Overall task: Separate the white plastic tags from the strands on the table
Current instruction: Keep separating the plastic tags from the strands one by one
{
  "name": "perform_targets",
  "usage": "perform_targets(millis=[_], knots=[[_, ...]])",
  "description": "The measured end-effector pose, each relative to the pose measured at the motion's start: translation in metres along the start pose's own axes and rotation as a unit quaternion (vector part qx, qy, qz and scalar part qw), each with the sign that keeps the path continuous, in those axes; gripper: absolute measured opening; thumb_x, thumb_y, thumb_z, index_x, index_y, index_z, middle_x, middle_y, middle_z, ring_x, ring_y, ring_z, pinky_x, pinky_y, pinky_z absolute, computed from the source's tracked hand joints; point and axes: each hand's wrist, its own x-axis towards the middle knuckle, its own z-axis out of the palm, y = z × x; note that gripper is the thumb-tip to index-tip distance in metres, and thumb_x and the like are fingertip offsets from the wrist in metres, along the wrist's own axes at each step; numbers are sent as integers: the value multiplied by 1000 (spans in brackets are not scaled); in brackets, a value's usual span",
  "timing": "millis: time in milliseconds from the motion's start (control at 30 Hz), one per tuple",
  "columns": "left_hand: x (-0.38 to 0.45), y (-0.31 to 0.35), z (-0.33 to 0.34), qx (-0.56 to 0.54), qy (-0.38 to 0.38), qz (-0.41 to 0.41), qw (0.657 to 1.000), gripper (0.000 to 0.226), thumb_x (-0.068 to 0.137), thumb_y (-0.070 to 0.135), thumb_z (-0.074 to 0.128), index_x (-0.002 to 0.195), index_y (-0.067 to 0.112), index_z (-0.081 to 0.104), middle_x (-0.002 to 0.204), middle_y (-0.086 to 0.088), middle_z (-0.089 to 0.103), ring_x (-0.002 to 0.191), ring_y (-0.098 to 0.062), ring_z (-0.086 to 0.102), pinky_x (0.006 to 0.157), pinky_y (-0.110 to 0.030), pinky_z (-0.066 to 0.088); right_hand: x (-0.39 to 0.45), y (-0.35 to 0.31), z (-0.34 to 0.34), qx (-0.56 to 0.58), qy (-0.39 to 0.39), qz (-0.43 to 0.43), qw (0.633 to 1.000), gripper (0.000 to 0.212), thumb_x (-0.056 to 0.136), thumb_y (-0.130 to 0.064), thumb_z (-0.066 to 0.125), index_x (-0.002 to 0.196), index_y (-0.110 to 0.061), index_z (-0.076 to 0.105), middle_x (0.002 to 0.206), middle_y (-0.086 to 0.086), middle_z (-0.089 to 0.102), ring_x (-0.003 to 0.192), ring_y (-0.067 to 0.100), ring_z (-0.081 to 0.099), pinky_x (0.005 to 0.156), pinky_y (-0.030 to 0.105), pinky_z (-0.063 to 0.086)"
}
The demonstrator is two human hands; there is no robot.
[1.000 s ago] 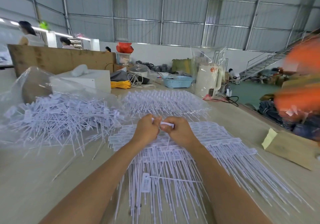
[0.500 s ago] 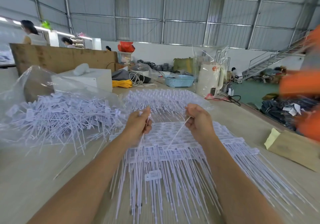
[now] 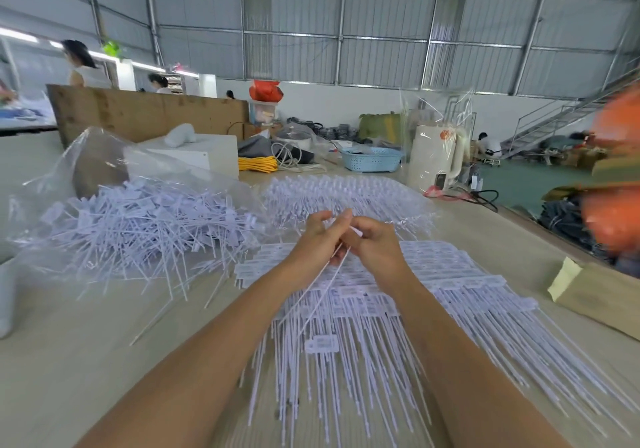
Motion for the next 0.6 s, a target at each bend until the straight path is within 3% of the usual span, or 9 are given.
perform_targets(millis=[100,200,300,433,500,533,600], knots=[[-3,3,0,7,-2,-17,1000,55,88,34,64,129,15,33,61,4,59,51,-5,52,53,-22,39,4,-2,0,28,70,20,997,17,86,-1,62,73,-9,69,57,7,61,55,24,58,57,33,50],[-9,9,-3,60,-53,-8,997,33,90,32,62,116,13,52,62,7,67,57,-1,58,56,-18,42,6,-4,-2,42,89,27,995,14,86,-5,63,75,-9,69,60,5,62,54,16,57,54,29,48],[-14,11,-6,49,-82,-10,995,12,94,18,58,97,7,60,62,2,61,54,-7,55,52,-16,44,7,-4,-1,21,98,17,995,12,85,-6,65,76,-13,69,70,5,65,66,17,60,68,35,51],[-14,17,-14,28,-27,19,999,19,96,4,52,81,3,64,53,1,53,41,-6,44,42,-17,38,8,-5,-1,15,119,-1,993,11,90,-20,61,101,-23,63,92,1,65,75,9,62,70,27,53],[-7,22,-26,-69,39,37,996,25,96,0,45,77,5,62,54,0,49,39,-6,41,38,-16,34,9,-8,-1,-23,142,-11,990,10,93,-22,57,102,-22,58,95,-1,61,77,12,60,73,30,52],[-3,24,-34,-144,59,33,987,25,97,1,42,79,5,60,54,1,47,38,-5,39,36,-16,31,9,-10,-2,-66,116,-31,991,5,92,-16,57,96,-18,60,91,-3,60,75,9,59,72,30,50],[3,24,-49,-259,68,8,963,25,101,7,37,84,5,55,51,4,45,35,-3,34,31,-14,26,7,-12,-1,-185,-45,-62,980,12,88,0,59,86,-10,67,81,-7,62,68,-2,56,70,21,47]])
